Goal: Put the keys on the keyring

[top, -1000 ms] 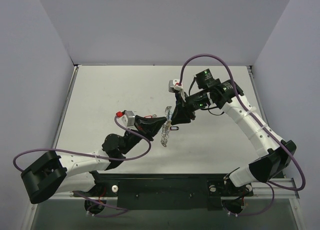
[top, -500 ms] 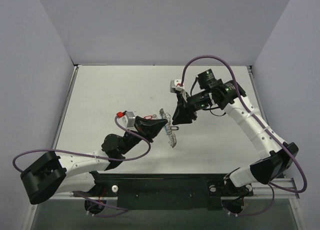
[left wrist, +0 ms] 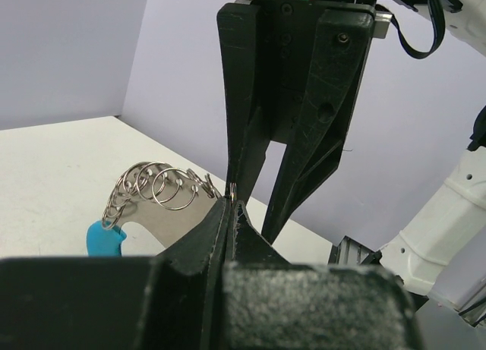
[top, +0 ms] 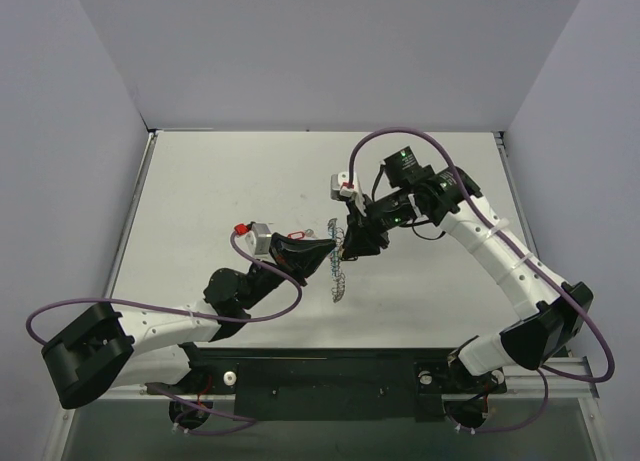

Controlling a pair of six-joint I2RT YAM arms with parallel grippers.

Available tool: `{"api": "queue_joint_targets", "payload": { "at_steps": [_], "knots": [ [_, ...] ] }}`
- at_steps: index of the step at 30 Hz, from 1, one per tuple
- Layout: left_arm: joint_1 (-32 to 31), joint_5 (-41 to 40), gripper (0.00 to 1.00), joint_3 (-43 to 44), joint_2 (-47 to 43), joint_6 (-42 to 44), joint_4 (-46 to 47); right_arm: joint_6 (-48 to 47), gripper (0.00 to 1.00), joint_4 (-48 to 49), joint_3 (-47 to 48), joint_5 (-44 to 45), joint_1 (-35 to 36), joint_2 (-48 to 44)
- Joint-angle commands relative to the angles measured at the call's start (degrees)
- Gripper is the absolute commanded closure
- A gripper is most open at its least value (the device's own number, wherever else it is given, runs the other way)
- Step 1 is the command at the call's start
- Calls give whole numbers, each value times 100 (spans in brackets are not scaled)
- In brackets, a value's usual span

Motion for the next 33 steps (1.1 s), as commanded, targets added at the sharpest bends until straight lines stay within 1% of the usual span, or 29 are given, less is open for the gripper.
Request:
{"api": "queue_joint_targets", "payload": {
  "at_steps": [1, 6, 8, 9, 13, 21, 28, 29, 30, 32, 33],
  "knots": [
    [38, 33, 100, 130, 4, -83, 2230, -60, 78, -33, 75, 113, 172, 75],
    [38, -2, 100, 139, 30, -92, 2230, 63, 82, 28, 181, 236, 217, 146],
    [38, -11, 100, 139, 39, -92, 2230, 55, 85, 46, 163, 254, 243, 146],
    [38, -11, 100, 157, 47, -83, 2230, 55, 89, 37, 163, 288, 252, 129],
    [38, -11, 100, 148, 109, -92, 2230, 72, 95, 46, 216, 298, 217, 76],
    [47, -29, 100, 130, 223, -109, 2230, 178, 98, 98, 260, 271, 76, 5],
    [47, -99, 100, 104, 223, -101, 2230, 222, 97, 99, 207, 271, 15, -38],
    [47, -116, 100, 95, 215, -92, 2230, 213, 94, 99, 181, 271, -3, -30],
    [47, -151, 100, 87, 214, -92, 2230, 213, 89, 90, 163, 271, 6, -39],
    [47, -152, 100, 60, 188, -109, 2221, 195, 84, 133, 102, 245, -3, -47],
    [47, -160, 100, 51, 179, -110, 2238, 248, 83, 177, 41, 236, -3, -39]
  ]
}}
